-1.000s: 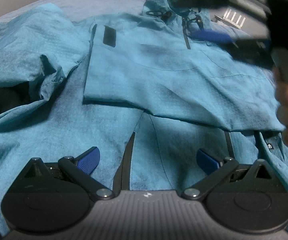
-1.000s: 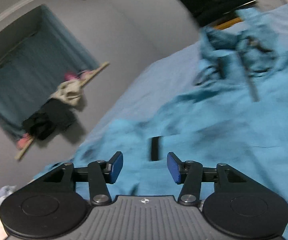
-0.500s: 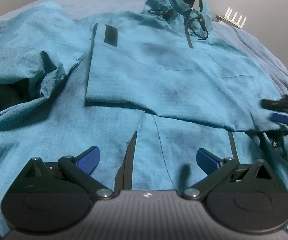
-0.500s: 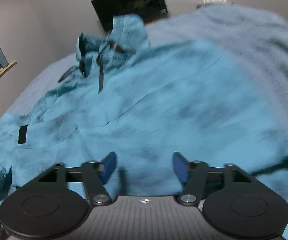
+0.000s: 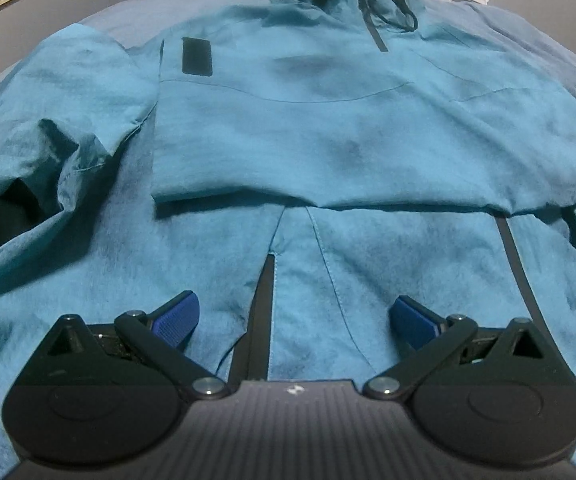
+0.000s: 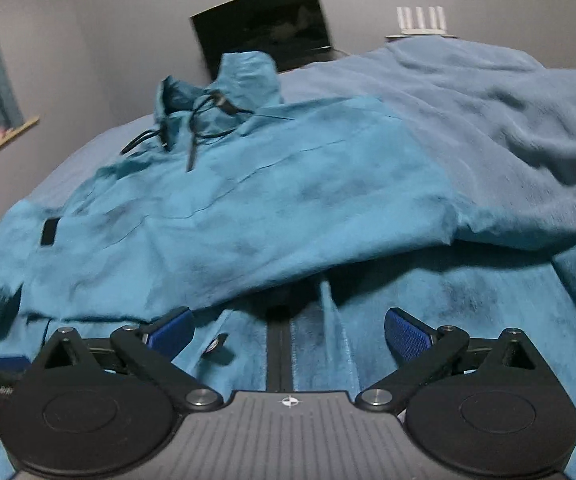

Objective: Fold large clothes

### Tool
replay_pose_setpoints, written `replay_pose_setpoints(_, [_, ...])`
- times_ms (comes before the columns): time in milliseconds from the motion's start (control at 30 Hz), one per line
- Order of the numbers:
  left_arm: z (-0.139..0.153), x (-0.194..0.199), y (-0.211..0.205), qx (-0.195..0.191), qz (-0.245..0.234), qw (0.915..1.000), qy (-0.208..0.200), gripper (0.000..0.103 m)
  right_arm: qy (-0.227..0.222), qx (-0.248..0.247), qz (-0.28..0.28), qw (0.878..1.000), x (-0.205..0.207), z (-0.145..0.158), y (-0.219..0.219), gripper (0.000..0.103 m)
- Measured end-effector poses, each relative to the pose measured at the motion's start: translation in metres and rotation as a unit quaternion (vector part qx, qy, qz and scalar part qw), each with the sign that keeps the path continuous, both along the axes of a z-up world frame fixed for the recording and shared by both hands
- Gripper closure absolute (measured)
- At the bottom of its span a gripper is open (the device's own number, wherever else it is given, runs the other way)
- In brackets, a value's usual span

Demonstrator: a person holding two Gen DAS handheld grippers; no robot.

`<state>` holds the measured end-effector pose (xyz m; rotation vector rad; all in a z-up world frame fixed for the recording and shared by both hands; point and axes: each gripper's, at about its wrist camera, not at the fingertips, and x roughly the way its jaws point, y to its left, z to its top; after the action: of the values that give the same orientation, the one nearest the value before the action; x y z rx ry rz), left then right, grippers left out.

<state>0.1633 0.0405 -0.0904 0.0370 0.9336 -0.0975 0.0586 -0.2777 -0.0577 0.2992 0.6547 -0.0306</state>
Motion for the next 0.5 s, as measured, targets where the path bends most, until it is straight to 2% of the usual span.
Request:
replay_pose_setpoints(167, [0.012, -0.009, 0.013, -0.023, 0.013, 0.9996, 0.009, 0.0, 0.002, 0.028, -0.015, 1.0, -0.002, -0.01, -0.009, 0.001])
replay_pose_setpoints(233, [0.028, -0.018, 0.032, -0.075, 0.039, 0.9964, 0.011, 0.0, -0.002, 0.033, -0.014, 0.999, -0.003, -0.011, -0.011, 0.001])
replay_pose_setpoints(300, [0.049, -0.03, 0.059, -0.143, 0.079, 0.9865, -0.013, 0.0, -0.002, 0.037, -0.012, 0.999, -0.003, -0.011, -0.012, 0.001])
replay_pose_setpoints(367, [0.073, -0.046, 0.092, -0.209, 0.119, 0.9684, -0.068, 0.0, 0.001, 0.04, -0.01, 0.999, -0.002, -0.012, -0.011, 0.001])
replay_pose_setpoints(400, [0.085, -0.052, 0.106, -0.224, 0.133, 0.9612, -0.091, 0.0, 0.003, 0.043, -0.009, 0.999, -0.001, -0.012, -0.011, 0.001])
replay_pose_setpoints(433, [0.095, -0.056, 0.116, -0.22, 0.146, 0.9586, -0.108, 0.0, 0.004, 0.047, -0.008, 0.999, 0.0, -0.012, -0.011, 0.001])
replay_pose_setpoints(500, [0.116, -0.064, 0.134, -0.165, 0.176, 0.9593, -0.146, 0.0, 0.003, 0.058, 0.001, 0.998, 0.0, -0.011, -0.008, 0.001])
